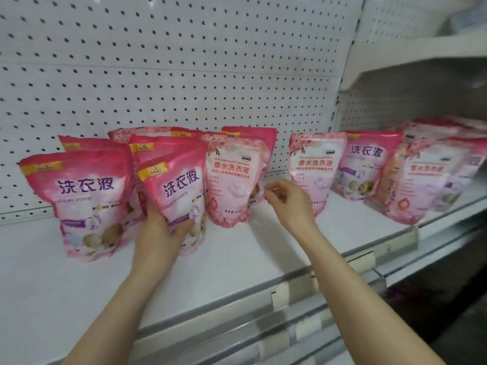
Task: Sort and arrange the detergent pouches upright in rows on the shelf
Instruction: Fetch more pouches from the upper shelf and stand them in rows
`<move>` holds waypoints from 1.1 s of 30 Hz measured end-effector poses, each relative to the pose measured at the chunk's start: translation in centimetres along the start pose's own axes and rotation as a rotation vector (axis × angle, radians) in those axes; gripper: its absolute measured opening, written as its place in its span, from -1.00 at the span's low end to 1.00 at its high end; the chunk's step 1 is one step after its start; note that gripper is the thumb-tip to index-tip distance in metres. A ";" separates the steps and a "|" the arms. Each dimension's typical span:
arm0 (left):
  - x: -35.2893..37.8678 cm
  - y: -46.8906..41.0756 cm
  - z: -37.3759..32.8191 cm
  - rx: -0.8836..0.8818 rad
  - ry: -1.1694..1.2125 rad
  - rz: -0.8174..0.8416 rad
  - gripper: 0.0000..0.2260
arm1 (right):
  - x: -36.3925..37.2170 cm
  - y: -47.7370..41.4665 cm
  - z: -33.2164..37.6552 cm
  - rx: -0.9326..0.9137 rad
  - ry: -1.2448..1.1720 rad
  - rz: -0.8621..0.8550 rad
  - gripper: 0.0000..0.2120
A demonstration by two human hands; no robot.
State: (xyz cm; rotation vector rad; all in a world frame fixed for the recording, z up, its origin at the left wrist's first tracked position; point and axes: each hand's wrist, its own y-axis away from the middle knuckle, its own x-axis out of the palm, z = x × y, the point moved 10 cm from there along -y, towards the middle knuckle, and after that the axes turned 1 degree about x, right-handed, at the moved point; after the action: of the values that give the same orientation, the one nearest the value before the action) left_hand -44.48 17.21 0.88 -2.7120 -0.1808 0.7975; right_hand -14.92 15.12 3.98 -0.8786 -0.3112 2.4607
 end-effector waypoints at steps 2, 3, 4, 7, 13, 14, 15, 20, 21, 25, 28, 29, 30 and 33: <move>0.7 0.3 1.0 -0.026 -0.220 0.108 -0.37 | -2.1 1.5 -0.7 -0.019 0.066 -0.056 -0.90; 0.9 0.7 1.5 -0.029 -0.339 0.161 -0.32 | -3.0 2.2 -1.4 -0.018 0.090 -0.078 -0.90; 0.9 1.3 1.8 -0.025 -0.424 0.191 -0.31 | -3.9 2.8 -2.0 -0.018 0.111 -0.102 -0.89; 0.0 3.0 1.2 -0.007 -0.595 0.151 -0.55 | -6.7 4.3 -4.2 0.011 0.141 -0.191 -0.90; 0.3 5.0 -4.2 0.157 -0.563 0.056 -0.68 | -13.2 5.0 -9.6 0.086 0.070 -0.404 -0.73; 1.0 5.2 -5.6 0.195 -0.541 0.050 -0.68 | -14.6 4.7 -10.5 0.091 0.057 -0.446 -0.69; 1.9 5.3 -7.0 0.238 -0.513 0.057 -0.68 | -16.1 4.4 -11.6 0.099 0.043 -0.492 -0.67; 12.1 5.8 -15.3 0.356 -0.213 0.245 -0.86 | -24.1 2.2 -18.2 0.247 -0.032 -0.664 -0.52; 15.1 5.9 -17.2 0.374 -0.156 0.298 -0.91 | -25.3 1.5 -19.2 0.261 -0.061 -0.667 -0.49; 28.2 5.8 -22.6 0.305 0.126 0.488 -0.75 | -29.0 -1.7 -22.3 0.278 -0.034 -0.623 -0.39; 35.7 5.4 -25.5 0.273 0.178 0.524 -0.53 | -30.7 -4.6 -24.1 0.266 -0.086 -0.496 -0.52; 37.6 5.1 -26.1 0.269 0.187 0.525 -0.47 | -30.8 -5.6 -24.4 0.258 -0.101 -0.433 -0.59; 39.2 4.8 -26.6 0.257 0.192 0.527 -0.43 | -30.9 -6.4 -24.5 0.245 -0.102 -0.375 -0.65; 41.9 4.1 -26.7 0.198 0.223 0.535 -0.35 | -30.6 -7.7 -24.6 0.168 -0.129 -0.306 -0.83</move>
State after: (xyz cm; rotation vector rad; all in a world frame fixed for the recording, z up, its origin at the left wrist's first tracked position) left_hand 5.35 15.05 -0.44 -2.6502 0.6613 0.5899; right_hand 24.15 6.46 4.13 -0.5575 -0.2585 2.2234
